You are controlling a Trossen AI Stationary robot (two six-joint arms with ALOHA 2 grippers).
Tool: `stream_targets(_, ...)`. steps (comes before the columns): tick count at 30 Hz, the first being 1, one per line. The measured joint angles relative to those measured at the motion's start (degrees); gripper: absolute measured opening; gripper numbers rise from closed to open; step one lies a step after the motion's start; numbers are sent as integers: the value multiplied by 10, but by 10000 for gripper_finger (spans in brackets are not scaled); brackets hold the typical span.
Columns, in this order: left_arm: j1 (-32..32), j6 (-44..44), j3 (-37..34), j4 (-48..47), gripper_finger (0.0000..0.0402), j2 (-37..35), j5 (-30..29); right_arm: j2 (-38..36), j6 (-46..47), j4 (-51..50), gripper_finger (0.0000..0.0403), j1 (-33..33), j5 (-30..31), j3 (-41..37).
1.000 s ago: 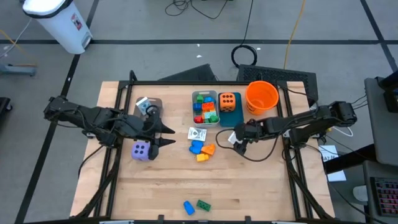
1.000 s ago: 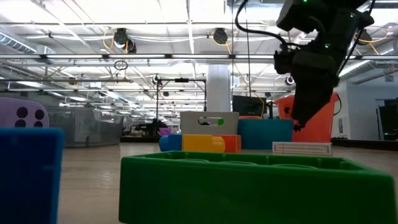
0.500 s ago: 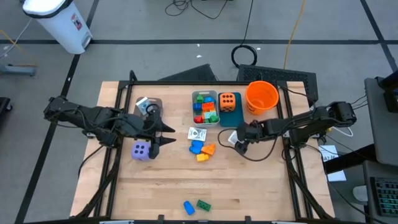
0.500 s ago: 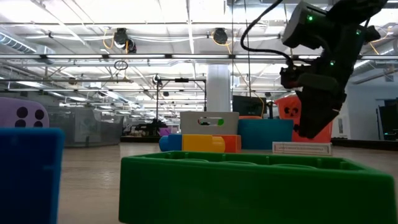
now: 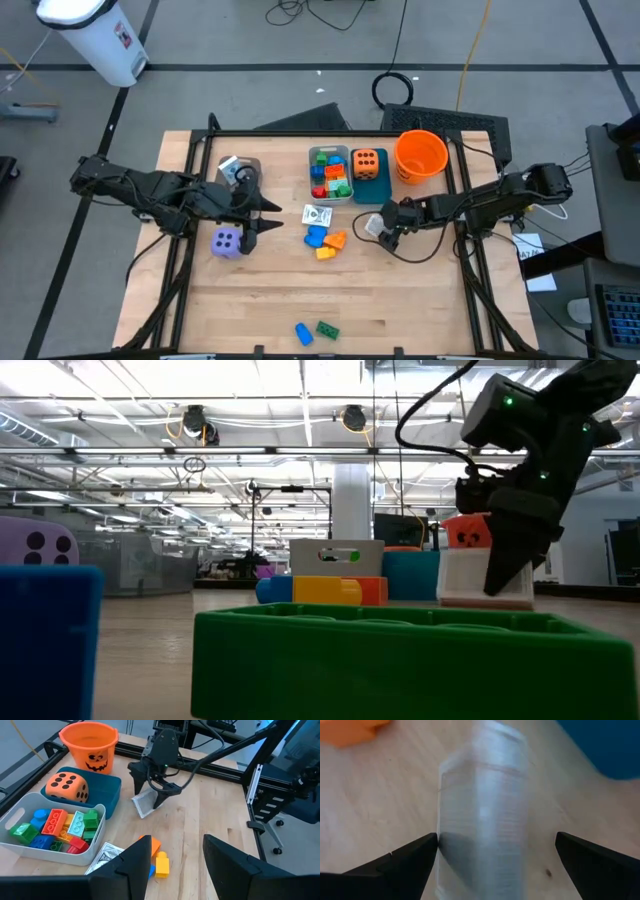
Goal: Pick & Place Toys
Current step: Put the brown deck of cards into the black bin
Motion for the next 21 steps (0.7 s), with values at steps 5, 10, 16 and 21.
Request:
stream_targets(5, 0, -1, 0, -1, 186, 0, 0, 0, -13, 18, 400, -1, 3, -3)
stream_targets(10, 0, 0, 0, -4, 186, 0, 0, 0, -19, 17, 400, -1, 0, -3)
stream_targets(16, 1, 2, 0, -8, 186, 0, 0, 0, -38, 33, 400, 0, -43, -3)
stream_targets(21, 3, 1, 0, -19, 186, 0, 0, 0, -41, 46, 400, 4, -43, -2)
